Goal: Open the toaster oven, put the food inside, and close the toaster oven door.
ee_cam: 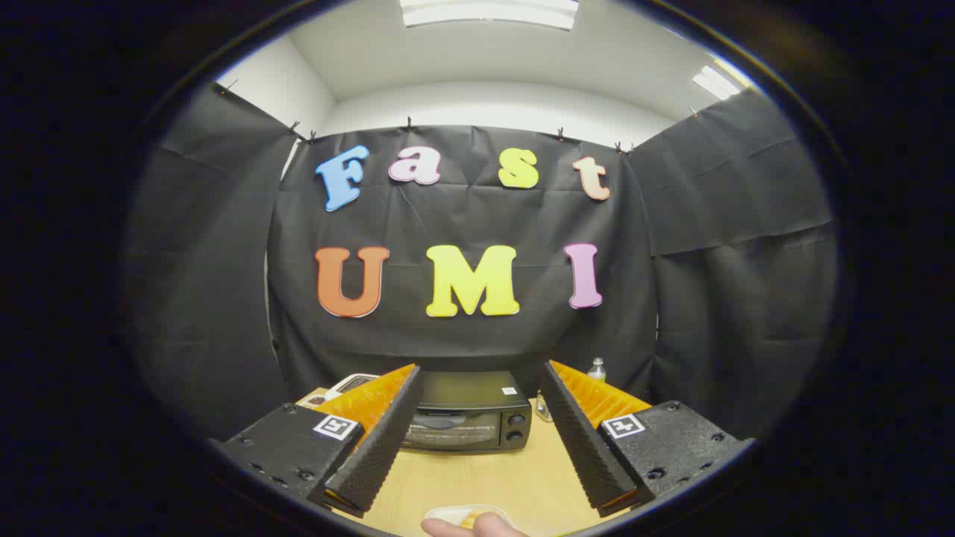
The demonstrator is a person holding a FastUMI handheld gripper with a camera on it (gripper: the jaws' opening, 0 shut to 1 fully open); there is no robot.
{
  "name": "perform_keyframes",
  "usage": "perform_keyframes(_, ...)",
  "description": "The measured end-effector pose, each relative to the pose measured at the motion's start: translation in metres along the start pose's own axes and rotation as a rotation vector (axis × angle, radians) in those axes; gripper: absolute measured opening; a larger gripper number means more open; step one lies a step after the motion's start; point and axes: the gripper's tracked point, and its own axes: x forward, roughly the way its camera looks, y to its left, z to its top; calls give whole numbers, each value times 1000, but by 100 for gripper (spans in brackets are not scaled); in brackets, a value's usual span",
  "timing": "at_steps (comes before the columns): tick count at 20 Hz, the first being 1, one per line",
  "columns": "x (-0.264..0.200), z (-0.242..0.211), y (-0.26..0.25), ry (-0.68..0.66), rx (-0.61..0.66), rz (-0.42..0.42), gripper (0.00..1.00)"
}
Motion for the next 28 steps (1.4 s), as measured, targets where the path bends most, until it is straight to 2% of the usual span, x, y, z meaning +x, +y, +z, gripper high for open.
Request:
perform_keyframes(21, 17, 2, -4, -18, -5, -16, 100)
perform_keyframes(24, 39, 4, 8, -25, -2, 19, 100)
perform_keyframes(28, 85, 1, 29, -69, 42, 107, 100)
